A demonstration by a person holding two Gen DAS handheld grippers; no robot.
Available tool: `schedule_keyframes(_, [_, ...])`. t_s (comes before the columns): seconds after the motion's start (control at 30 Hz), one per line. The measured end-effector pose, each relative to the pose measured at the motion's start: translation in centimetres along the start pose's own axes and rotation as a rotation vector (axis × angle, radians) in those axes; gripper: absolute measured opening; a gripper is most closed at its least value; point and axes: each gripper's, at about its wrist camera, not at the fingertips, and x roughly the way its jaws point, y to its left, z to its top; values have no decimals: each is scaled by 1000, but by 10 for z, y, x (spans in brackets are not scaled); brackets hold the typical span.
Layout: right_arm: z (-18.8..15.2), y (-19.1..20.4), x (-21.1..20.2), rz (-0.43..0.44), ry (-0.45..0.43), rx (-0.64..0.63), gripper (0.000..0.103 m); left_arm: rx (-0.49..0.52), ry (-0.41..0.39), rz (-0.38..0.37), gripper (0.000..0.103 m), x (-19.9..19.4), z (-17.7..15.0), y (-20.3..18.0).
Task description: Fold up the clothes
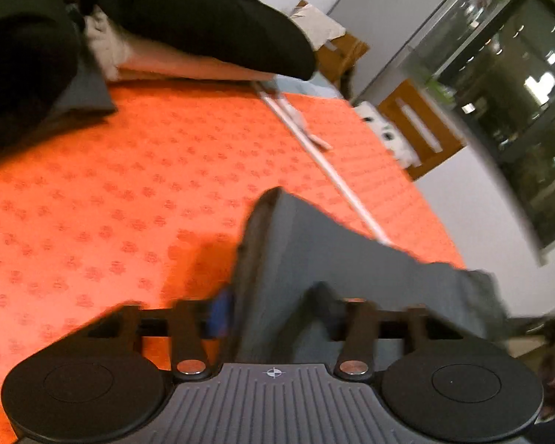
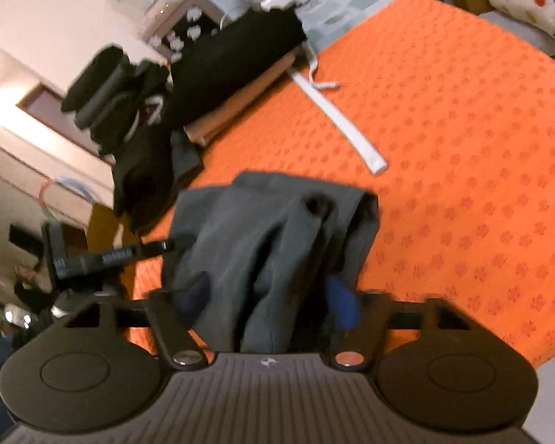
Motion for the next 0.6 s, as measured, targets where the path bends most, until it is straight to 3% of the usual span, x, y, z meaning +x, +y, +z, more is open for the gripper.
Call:
schedule_keyframes(0.2, [2,7,-18,-63,-118,-12,21,123,-102,-55,22,-14,22,-23])
schedule_keyframes(0.3, [5,-8,-8,-118,-139,27,26,197,-48,7,23,11,27,-29])
schedule_keyframes(0.37, [2,-24,7,-165,-134,47,43,221,-11,44,25,32,25,-26])
schedule_keyframes(0.4, [0,-32,15,-192,-140,53,61,224,-4,51,30,39,25,-23])
schedule_keyframes(0.43, [-2,-37,20,-210,-146,59,69,227,2,58,35,46,24,-21])
schedule_keyframes(0.5, [-6,-45,24,-217,-163,78,73,209,-3,54,42,48,28,-18])
schedule_keyframes(0.6, [-11,-37,10,-228,-195,77,74,229,-38,56,43,35,37,-23])
